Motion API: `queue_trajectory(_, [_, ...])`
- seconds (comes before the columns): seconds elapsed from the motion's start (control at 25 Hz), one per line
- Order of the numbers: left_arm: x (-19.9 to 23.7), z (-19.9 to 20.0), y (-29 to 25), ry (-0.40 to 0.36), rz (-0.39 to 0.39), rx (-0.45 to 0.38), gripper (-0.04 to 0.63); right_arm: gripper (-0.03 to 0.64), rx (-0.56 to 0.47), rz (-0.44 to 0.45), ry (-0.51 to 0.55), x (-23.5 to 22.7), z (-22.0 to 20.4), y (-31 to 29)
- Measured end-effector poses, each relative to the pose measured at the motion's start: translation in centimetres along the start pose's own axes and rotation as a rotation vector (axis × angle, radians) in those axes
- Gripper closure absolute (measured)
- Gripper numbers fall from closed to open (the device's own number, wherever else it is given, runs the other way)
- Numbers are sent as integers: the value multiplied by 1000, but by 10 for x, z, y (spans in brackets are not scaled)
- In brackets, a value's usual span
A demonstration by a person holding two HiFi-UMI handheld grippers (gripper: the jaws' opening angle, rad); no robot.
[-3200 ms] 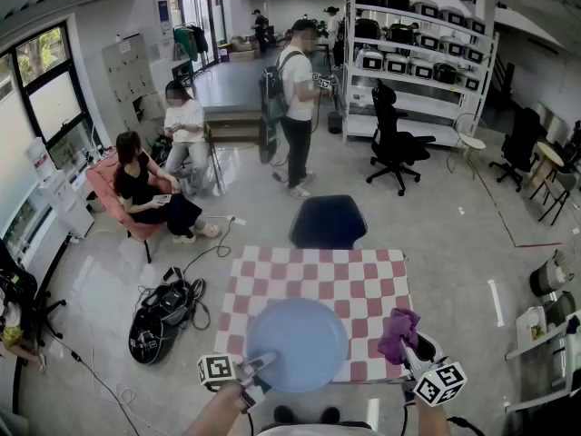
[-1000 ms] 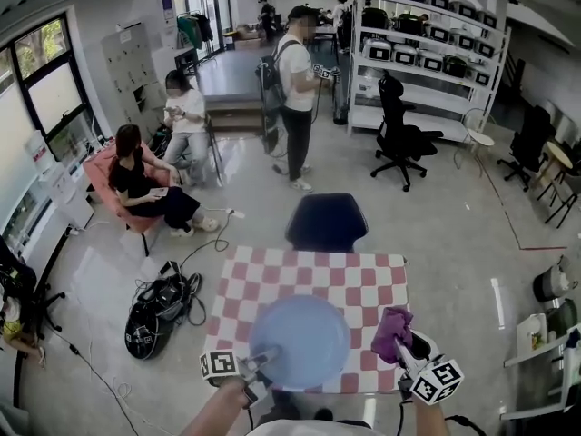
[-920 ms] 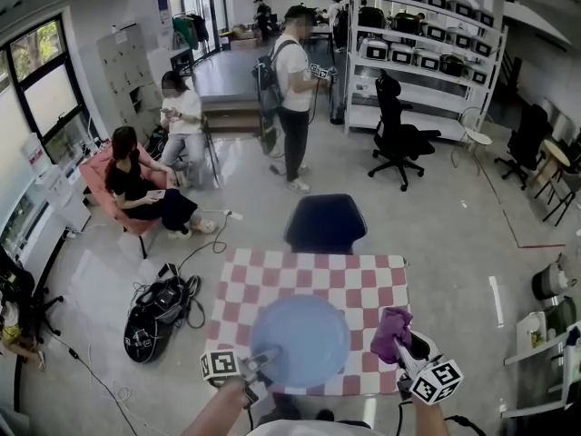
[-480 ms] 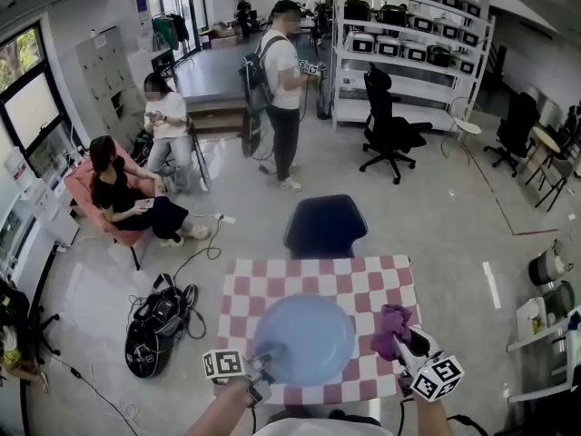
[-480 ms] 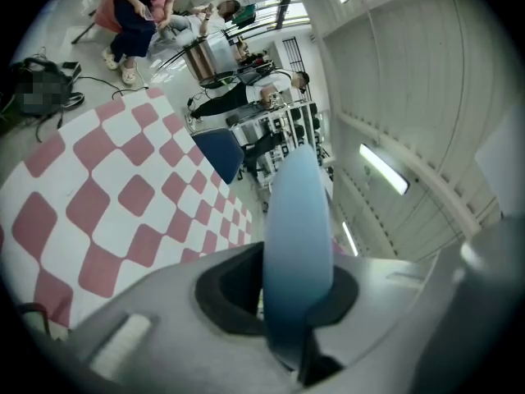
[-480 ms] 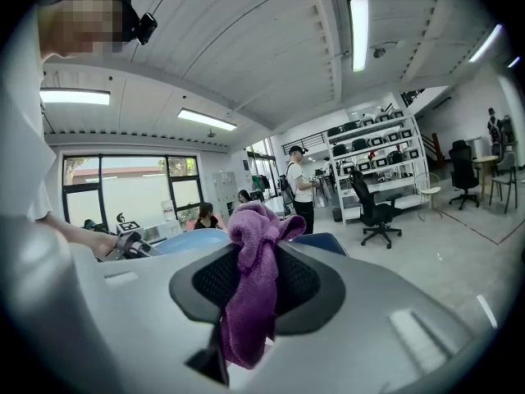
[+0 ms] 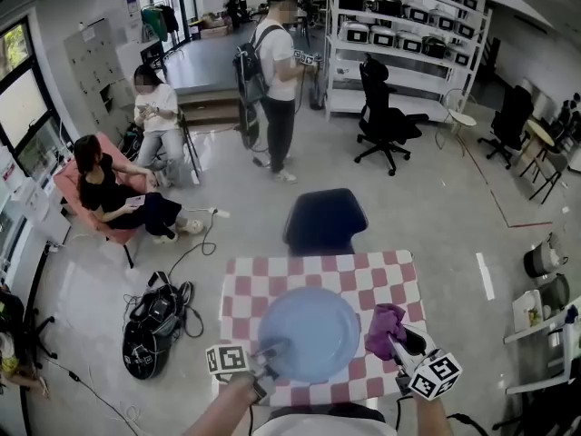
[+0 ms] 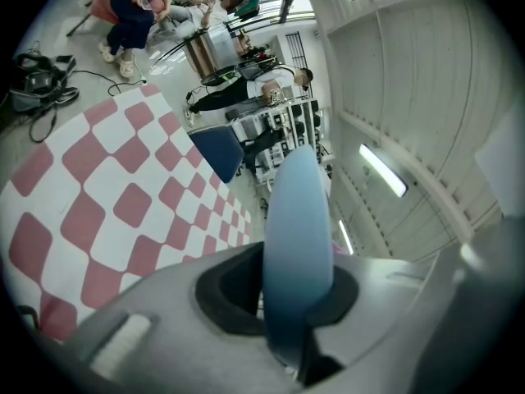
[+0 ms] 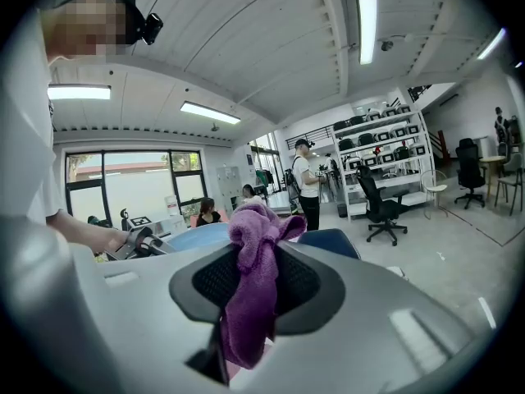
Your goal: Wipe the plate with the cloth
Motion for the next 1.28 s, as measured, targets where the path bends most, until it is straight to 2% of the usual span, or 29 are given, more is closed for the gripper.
queue_trajectory(0.24, [-3,-5,-16,-38,22,-22,545,509,39,85,37,-5,-1,-10])
queue_trajectory(0.4, [-13,-13,-28,-100,55,-62,545,509,98,155,74,-8,-4,-16])
queue_trajectory(0.56, [-24,-19,-40,-113,57,-97,545,508,184,208,132,-9,-14,-23])
queue_trajectory(0.92, [-50,-50,-63,-180,73,-168,545,508,432,190,368,-17,-44,-32])
queue_trajectory(1.08, [-54,-63,-71,-182,69,-191,546,506,509,225,408,-13,-57,-33])
queue_trajectory(1.28, [-56,-66,-74,-186,71,-212,544,506,524,253,399,-12,-63,-29])
Point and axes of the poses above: the fingertips, and each gripper's own axes: y backward along the fingers, x to its left, z out of its top, the point moved 3 cm from there along y, backward along the fingers, and after that the axes turned 11 degrees about -x, right-handed, at the moved point
